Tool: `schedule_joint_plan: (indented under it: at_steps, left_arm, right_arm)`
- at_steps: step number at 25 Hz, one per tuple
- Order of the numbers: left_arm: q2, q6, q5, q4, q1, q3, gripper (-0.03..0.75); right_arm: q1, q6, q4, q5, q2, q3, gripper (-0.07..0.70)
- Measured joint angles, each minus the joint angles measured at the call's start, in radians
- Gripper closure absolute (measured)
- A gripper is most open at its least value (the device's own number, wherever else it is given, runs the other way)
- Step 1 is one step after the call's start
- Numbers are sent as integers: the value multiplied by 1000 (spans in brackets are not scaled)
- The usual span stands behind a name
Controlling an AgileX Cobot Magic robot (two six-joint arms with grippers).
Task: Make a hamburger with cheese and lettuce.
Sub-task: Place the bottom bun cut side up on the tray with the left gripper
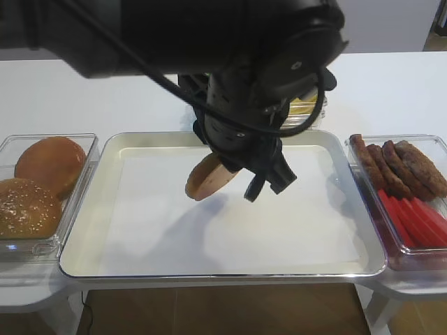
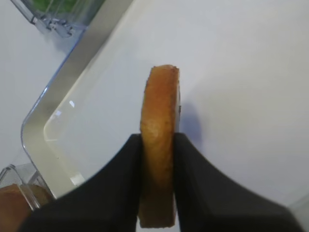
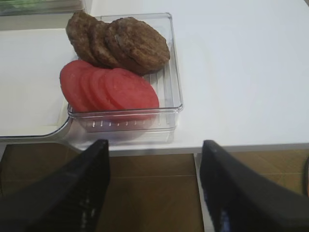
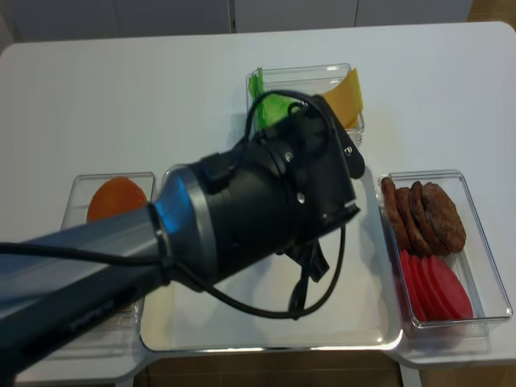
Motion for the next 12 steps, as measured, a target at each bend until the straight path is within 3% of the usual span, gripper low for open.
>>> schedule_joint_plan:
  at_steps: [12]
  left_arm:
    - [19,-80,-2,93,-2,-1,577]
  right_arm:
    - [0,0,0,0,0,0,178]
